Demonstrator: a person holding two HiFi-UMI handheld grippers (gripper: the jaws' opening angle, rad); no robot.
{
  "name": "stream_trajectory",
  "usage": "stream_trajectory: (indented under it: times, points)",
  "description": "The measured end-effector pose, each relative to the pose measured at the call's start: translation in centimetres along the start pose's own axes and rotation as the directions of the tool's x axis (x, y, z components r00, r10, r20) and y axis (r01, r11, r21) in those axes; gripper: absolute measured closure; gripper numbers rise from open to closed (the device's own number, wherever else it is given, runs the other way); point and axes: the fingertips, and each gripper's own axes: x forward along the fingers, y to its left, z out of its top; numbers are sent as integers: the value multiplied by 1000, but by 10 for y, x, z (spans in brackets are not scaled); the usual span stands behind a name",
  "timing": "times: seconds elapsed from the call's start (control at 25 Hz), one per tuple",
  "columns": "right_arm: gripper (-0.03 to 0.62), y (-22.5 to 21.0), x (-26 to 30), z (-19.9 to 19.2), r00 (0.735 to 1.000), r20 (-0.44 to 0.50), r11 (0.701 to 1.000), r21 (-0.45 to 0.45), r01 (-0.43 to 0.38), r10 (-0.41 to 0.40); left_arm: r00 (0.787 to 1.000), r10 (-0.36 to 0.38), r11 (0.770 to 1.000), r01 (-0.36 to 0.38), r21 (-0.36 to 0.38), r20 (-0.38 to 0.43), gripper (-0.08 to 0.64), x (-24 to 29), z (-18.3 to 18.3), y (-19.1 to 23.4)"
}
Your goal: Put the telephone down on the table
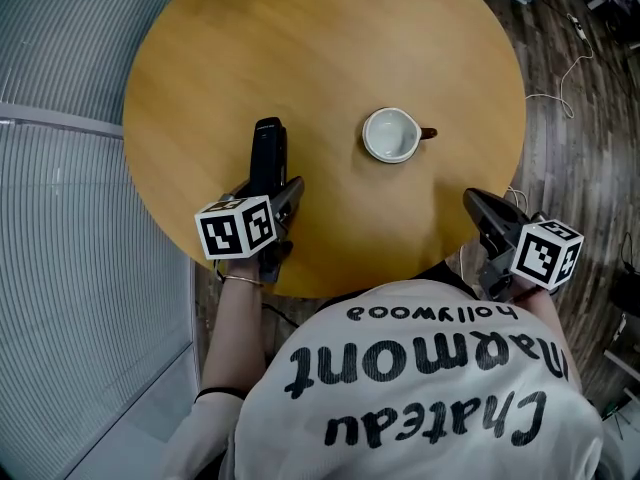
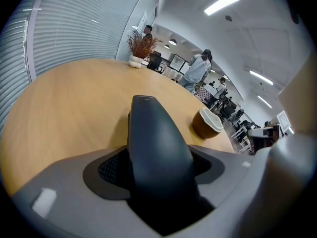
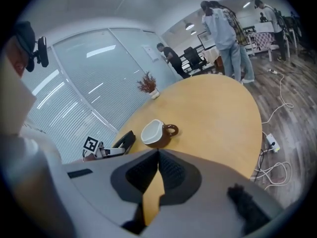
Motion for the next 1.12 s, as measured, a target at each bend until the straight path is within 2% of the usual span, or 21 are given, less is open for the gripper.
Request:
stream_trajectory:
  times: [0.16, 0.36, 0.6, 1.12]
  points:
    - [578, 4, 0, -2, 1000, -19, 1000, -30, 5, -5, 1000, 0, 1000, 0, 2, -8, 202, -1, -3, 1]
    - [578, 8, 1, -5, 1000, -31, 999, -41, 2, -3, 1000, 16, 999, -16, 40, -13, 202, 0, -4, 1]
    - [578, 13, 2, -7, 999, -39, 999, -49, -8, 6, 1000, 15, 999, -15, 33, -9, 202, -1, -6, 1]
    - [578, 30, 17, -12, 997, -72, 996, -74, -48, 42, 998, 58, 993, -58, 107, 6, 202, 0, -10, 0]
